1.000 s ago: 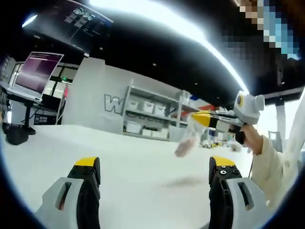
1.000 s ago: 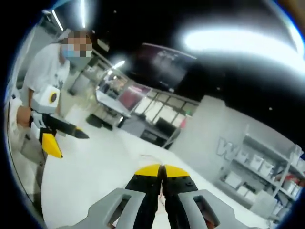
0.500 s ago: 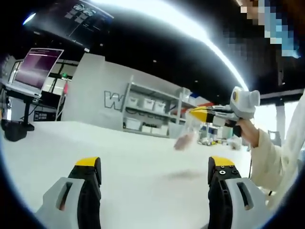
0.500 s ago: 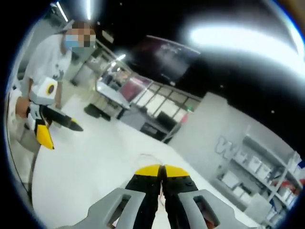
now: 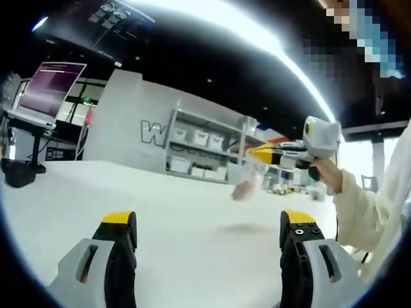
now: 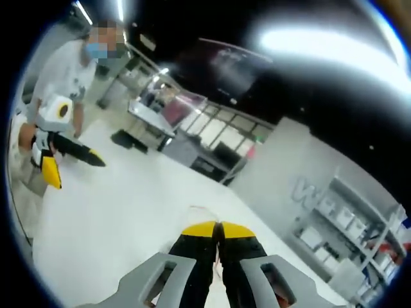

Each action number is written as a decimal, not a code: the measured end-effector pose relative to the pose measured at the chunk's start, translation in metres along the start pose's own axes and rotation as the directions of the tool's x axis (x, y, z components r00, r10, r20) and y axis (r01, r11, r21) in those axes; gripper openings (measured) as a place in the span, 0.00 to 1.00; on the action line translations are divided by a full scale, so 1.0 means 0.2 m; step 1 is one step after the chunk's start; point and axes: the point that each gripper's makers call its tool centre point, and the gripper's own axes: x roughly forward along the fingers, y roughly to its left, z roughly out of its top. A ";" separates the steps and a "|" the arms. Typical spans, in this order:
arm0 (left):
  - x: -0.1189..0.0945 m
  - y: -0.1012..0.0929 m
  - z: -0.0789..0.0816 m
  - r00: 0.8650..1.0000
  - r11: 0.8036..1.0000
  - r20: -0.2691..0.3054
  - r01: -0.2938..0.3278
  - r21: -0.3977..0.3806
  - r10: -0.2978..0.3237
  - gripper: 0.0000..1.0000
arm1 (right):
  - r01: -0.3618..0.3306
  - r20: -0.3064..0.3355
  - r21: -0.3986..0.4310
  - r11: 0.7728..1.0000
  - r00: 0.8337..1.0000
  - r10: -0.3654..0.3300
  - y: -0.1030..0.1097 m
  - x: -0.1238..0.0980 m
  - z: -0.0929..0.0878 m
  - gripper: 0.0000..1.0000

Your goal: Open the resealable bag by pulling the two sides of the seal apart until the entire bag opening is separated and visibly accessible.

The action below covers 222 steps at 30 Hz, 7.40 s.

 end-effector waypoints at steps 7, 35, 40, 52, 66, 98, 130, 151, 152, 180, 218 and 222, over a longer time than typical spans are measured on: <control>0.00 0.00 0.00 1.000 1.000 0.000 0.002 -0.001 -0.002 0.90 | 0.002 -0.020 0.026 1.000 1.000 -0.001 -0.05 0.04 -0.04 0.00; 0.00 0.01 -0.01 1.000 1.000 -0.005 0.000 -0.011 0.000 0.89 | -0.010 -0.074 0.079 0.997 0.997 0.016 -0.14 0.24 -0.15 0.00; 0.00 0.01 -0.02 1.000 1.000 -0.006 0.000 -0.012 0.000 0.89 | -0.013 -0.090 0.094 0.995 0.996 0.022 -0.15 0.28 -0.19 0.00; 0.00 0.01 -0.03 1.000 1.000 -0.015 0.003 -0.020 -0.003 0.89 | -0.017 -0.137 0.094 0.995 0.990 0.030 -0.18 0.38 -0.26 0.00; 0.00 0.02 -0.02 1.000 1.000 -0.018 0.001 -0.017 -0.001 0.89 | -0.007 -0.170 0.104 0.995 0.985 0.025 -0.24 0.50 -0.34 0.00; 0.02 0.02 -0.03 0.999 1.000 -0.036 0.000 -0.014 0.000 0.88 | 0.056 -0.192 0.097 0.994 0.981 -0.037 -0.41 0.73 -0.47 0.00; 0.04 0.07 -0.04 0.999 0.999 -0.050 -0.014 -0.036 0.012 0.88 | 0.182 -0.263 0.154 0.971 0.955 -0.137 -0.68 1.02 -0.62 0.00; 0.05 0.07 -0.01 0.999 0.998 -0.035 -0.006 -0.060 0.003 0.88 | 0.135 -0.307 0.188 0.973 0.949 -0.072 -0.46 1.11 -0.74 0.00; 0.05 0.07 -0.01 0.999 0.998 -0.036 -0.005 -0.067 0.003 0.88 | 0.121 -0.304 0.220 0.968 0.951 -0.050 -0.43 1.11 -0.74 0.00; 0.03 -0.02 0.00 0.999 0.998 -0.041 0.027 -0.054 -0.029 0.88 | 0.018 -0.205 0.505 0.863 0.974 0.100 -0.14 0.95 -0.74 0.14; -0.05 -0.09 0.03 0.999 0.998 -0.014 0.045 -0.035 -0.046 0.88 | 0.100 -0.095 0.459 0.883 0.993 -0.064 -0.18 0.92 -0.62 1.00; -0.04 -0.10 0.04 0.999 0.998 -0.009 0.050 -0.032 -0.050 0.88 | 0.110 -0.070 0.452 0.885 0.994 -0.087 -0.21 0.91 -0.59 1.00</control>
